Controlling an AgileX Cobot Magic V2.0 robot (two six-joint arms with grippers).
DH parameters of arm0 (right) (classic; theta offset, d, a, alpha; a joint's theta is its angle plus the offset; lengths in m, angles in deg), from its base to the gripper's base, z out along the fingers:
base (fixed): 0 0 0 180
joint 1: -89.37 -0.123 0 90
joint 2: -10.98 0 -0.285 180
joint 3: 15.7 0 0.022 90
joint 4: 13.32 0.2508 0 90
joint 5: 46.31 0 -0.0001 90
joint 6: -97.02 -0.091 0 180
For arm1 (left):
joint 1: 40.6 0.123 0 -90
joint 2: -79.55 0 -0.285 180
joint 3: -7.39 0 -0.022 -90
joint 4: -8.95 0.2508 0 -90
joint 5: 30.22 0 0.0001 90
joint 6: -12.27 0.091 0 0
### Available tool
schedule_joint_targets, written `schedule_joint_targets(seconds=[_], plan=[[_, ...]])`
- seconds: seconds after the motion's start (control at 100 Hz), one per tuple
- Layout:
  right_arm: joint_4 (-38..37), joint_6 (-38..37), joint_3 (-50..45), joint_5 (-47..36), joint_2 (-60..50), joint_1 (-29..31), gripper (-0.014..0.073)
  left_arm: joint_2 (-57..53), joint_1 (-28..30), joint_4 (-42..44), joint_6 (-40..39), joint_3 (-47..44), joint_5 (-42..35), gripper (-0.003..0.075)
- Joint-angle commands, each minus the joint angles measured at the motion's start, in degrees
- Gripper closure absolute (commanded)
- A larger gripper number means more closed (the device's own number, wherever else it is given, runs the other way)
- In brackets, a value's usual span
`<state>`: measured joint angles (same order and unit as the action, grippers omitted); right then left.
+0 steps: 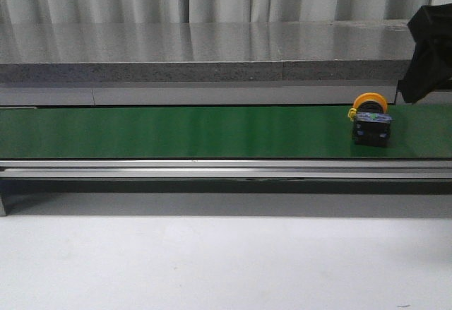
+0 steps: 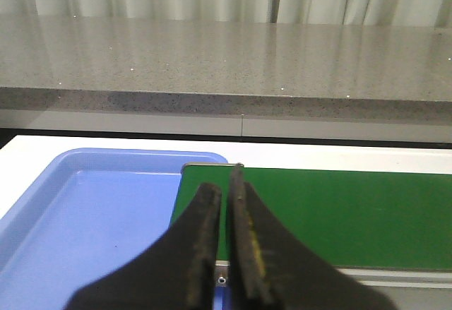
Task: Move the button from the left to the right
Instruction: 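Lower the right gripper onto the button at the belt's end and grasp, then carry the button into the green tray with the right gripper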
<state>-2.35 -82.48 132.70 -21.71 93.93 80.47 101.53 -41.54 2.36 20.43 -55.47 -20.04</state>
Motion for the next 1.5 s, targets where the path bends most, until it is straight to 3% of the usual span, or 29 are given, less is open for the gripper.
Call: schedule_joint_targets(seconds=[0.0,0.8,0.89,1.13,1.3,1.49], plan=[[0.52,0.88,2.64,-4.39,0.59,-0.45,0.0042,0.42,-0.4,-0.13,-0.09,1.69,-4.88,0.0715],[-4.2,4.03,7.98,-7.05,14.05,1.84,0.0047,0.42,-0.4,-0.13,-0.09,1.69,-4.88,0.0715],[-4.2,4.03,7.98,-6.67,14.65,2.42,0.0104,0.42,-0.4,-0.13,-0.09,1.69,-4.88,0.0715],[-4.2,4.03,9.15,-4.98,14.3,2.77,0.04,0.42,-0.4,-0.13,-0.09,1.69,-4.88,0.0715],[-4.34,4.14,11.74,-1.43,12.4,2.77,0.0421,0.42,-0.4,-0.13,-0.09,1.69,-4.88,0.0715],[-10.45,4.54,16.82,5.03,11.0,3.39,0.0421,0.42,-0.4,-0.13,-0.09,1.69,-4.88,0.0715]])
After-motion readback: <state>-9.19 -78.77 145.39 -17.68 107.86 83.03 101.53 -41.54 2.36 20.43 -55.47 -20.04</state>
